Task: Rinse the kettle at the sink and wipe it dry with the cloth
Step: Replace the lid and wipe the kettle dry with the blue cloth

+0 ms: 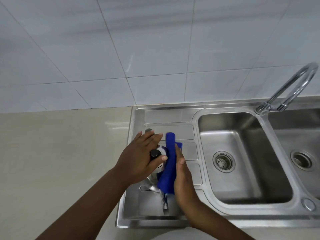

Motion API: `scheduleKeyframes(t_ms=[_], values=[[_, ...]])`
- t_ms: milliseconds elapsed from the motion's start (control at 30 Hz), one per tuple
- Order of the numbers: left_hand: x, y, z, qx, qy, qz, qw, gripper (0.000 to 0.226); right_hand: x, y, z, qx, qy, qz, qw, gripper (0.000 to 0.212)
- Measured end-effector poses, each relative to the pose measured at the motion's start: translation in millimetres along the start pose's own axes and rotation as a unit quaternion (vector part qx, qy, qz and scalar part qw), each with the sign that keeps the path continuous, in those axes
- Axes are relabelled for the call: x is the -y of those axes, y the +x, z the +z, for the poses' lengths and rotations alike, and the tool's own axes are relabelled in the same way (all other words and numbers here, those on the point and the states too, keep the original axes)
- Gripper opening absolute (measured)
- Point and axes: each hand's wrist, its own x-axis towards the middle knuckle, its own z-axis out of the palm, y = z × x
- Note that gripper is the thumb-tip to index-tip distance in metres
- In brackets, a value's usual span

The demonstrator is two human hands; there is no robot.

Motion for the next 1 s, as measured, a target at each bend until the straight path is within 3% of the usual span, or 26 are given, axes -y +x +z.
scheduleKeyframes(t_ms=[100,167,300,400,533,767,867,1000], values=[[-1.7,-5.2,0.7,-0.011,0.059,0.012,0.998,0.072,21.6,22.4,-8.4,0.043,-0.09,-0.002,0.995,0.075],[1.6,-4.8,-5.9,-0.003,0.083,0.061,0.995,0.071,30.2,37.8,-14.2,0.047,-0.117,0.055,0.99,0.067],[22.0,2.0,-14.8,0.061,0.022,0.151,0.986,0.063,43.6,55.5,-14.6,0.048,-0.066,0.165,0.983,0.074],[31.1,2.1,-7.3,0.072,-0.039,0.143,0.986,0.06,51.1,51.8,-7.3,0.051,-0.037,0.193,0.979,0.078],[23.9,-2.2,-2.6,0.031,-0.065,0.113,0.991,0.057,58.0,29.1,2.1,0.05,-0.038,0.201,0.978,0.08],[-1.1,-19.4,12.5,-0.049,-0.022,0.02,0.998,0.068,70.1,-3.1,14.0,0.04,-0.147,0.222,0.963,0.13],[-3.0,-22.2,11.8,-0.041,0.002,0.009,0.999,0.076,69.0,6.6,24.2,0.019,-0.148,0.185,0.971,0.119],[3.1,-22.6,8.8,-0.007,-0.011,0.042,0.999,0.064,67.0,19.8,27.3,-0.031,-0.123,0.125,0.984,0.106]])
